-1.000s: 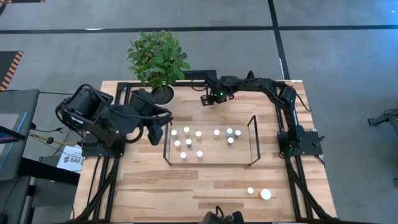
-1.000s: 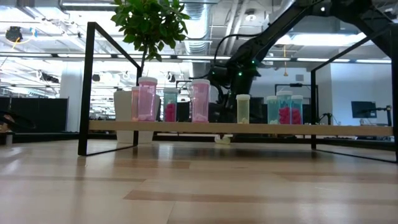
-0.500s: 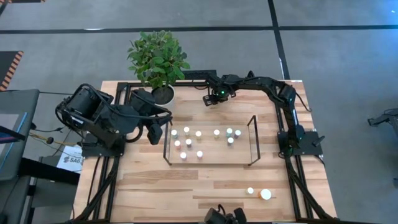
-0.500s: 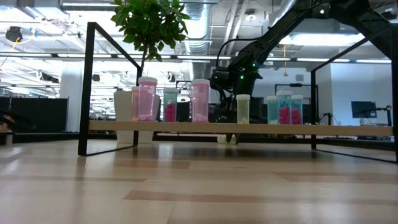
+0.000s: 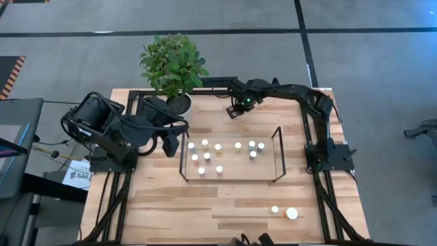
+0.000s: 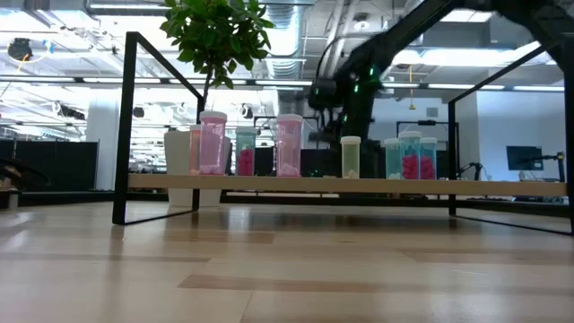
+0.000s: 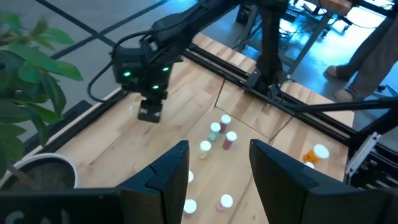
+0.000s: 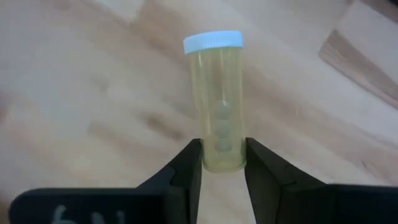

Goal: Pick and place medicine bottles onto shelf by color
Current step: Put the yellow pill bottle on the shelf

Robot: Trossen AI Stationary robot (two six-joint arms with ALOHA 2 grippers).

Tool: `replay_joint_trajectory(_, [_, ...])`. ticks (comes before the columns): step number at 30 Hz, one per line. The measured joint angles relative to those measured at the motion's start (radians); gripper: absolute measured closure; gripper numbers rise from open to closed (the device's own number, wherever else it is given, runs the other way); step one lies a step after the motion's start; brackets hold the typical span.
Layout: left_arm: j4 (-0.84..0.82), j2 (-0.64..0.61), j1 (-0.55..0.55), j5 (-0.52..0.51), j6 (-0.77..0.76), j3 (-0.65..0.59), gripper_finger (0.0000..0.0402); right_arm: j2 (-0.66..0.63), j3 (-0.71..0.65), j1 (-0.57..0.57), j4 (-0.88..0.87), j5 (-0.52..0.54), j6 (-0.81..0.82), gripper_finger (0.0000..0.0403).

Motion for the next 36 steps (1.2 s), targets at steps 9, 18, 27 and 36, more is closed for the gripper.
replay_joint_trajectory(9, [0.063, 0.0, 0.03, -0.019, -0.004, -0.043, 0.0247, -0.308, 0.0, 0.137, -0.14, 0.0, -0.144, 0.0283])
replay_joint_trajectory(18, [0.433, 0.002, 0.035, -0.005, 0.045, -0.264, 0.0247, -0.686, 0.001, 0.384, -0.203, 0.026, -0.287, 0.0283])
replay_joint_trajectory(27, [0.819, 0.002, 0.08, 0.096, 0.011, -0.485, 0.0198, -0.843, 0.001, 0.647, -0.211, 0.088, -0.299, 0.0284])
replay_joint_trajectory(36, [1.082, 0.002, 0.086, 0.114, -0.189, -0.676, 0.0149, -0.794, 0.001, 0.878, -0.356, 0.365, -0.35, 0.0284])
